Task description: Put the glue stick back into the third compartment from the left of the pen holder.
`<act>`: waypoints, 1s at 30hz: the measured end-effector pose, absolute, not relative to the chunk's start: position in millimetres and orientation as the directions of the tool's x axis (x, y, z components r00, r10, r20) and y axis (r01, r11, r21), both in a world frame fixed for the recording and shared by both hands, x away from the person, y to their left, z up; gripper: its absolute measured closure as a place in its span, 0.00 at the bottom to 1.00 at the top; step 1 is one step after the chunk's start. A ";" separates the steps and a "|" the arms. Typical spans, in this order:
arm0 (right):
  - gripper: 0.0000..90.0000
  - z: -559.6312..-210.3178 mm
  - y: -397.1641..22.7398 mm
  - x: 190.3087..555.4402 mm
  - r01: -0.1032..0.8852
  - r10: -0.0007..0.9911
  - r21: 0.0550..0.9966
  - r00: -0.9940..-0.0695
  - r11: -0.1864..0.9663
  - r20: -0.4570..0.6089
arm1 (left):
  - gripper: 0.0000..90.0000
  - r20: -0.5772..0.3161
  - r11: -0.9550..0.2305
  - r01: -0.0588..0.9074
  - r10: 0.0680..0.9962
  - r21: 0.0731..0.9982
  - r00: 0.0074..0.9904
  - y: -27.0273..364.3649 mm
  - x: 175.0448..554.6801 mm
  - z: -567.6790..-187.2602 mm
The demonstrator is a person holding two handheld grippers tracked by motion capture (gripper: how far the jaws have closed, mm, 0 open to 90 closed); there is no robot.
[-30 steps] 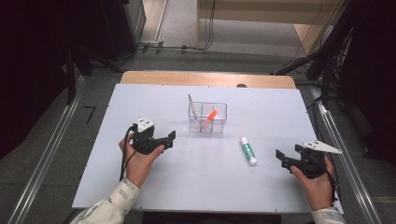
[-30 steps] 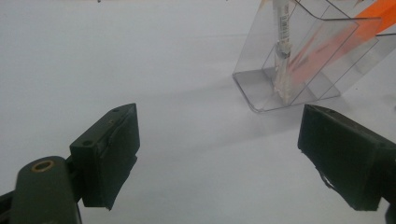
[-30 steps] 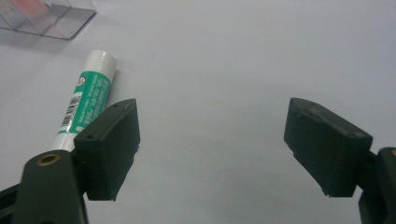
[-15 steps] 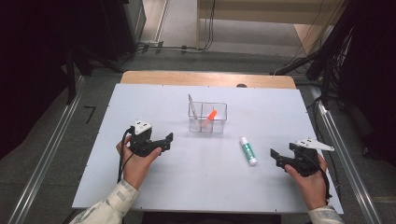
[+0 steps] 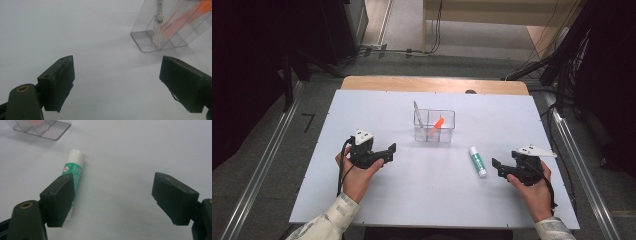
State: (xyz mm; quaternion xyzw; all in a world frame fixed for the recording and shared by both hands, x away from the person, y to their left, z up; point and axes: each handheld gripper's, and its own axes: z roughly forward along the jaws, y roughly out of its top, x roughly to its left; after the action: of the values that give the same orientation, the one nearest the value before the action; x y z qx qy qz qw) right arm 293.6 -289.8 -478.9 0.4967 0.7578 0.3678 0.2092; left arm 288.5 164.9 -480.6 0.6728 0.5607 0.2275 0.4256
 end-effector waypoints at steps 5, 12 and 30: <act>0.20 -479.0 -281.8 296.4 0.593 0.898 0.769 -0.436 0.239 0.057 | 0.15 -0.172 -0.008 0.563 0.948 0.826 0.266 164.7 288.8 -481.0; 0.20 -480.6 -266.2 300.6 0.589 0.885 0.763 -0.463 0.266 0.049 | 0.15 -0.170 -0.009 0.565 0.950 0.825 0.263 165.0 289.4 -481.6; 0.23 -493.7 -239.0 319.2 0.601 0.871 0.734 -0.490 0.315 0.027 | 0.15 -0.167 -0.015 0.566 0.949 0.824 0.267 164.5 289.5 -481.9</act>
State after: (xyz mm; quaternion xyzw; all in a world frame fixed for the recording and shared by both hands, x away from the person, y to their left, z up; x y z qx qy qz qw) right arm 319.2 -239.0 -493.7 0.4671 0.7880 0.3523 0.1918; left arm 289.5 164.5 -481.9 0.6752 0.5612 0.2269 0.4216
